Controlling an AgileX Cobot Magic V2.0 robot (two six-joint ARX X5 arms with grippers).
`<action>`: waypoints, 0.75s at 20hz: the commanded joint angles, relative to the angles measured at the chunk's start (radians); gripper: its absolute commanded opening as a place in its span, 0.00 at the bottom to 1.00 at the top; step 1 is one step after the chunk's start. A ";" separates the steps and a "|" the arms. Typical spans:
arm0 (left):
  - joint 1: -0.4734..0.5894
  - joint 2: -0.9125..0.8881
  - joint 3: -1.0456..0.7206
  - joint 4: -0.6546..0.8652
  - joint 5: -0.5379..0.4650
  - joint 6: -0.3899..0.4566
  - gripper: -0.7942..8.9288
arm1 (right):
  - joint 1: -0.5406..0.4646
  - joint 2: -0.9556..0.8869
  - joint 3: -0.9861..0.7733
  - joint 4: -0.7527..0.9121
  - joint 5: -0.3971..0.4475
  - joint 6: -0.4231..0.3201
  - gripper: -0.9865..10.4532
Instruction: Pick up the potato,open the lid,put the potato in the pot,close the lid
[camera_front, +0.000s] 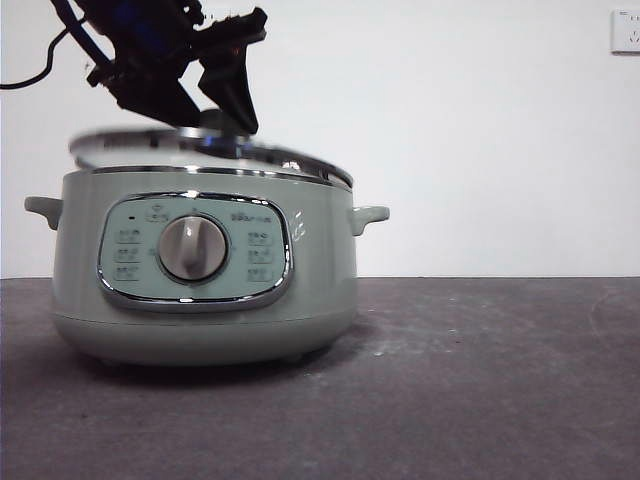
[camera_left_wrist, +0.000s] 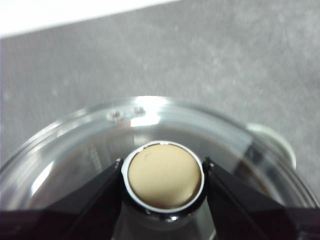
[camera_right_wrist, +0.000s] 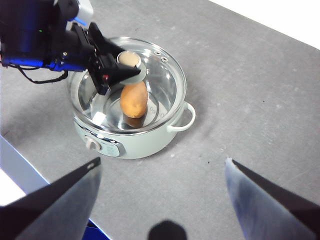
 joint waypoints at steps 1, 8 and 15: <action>-0.013 0.007 0.010 -0.006 -0.006 -0.008 0.07 | 0.000 -0.001 -0.001 0.006 0.001 0.006 0.44; -0.012 0.007 0.009 -0.066 -0.009 -0.008 0.08 | 0.000 -0.001 -0.001 0.005 0.001 0.006 0.44; -0.010 -0.006 0.029 -0.058 -0.010 -0.008 0.48 | 0.000 -0.001 -0.001 0.006 0.002 0.006 0.44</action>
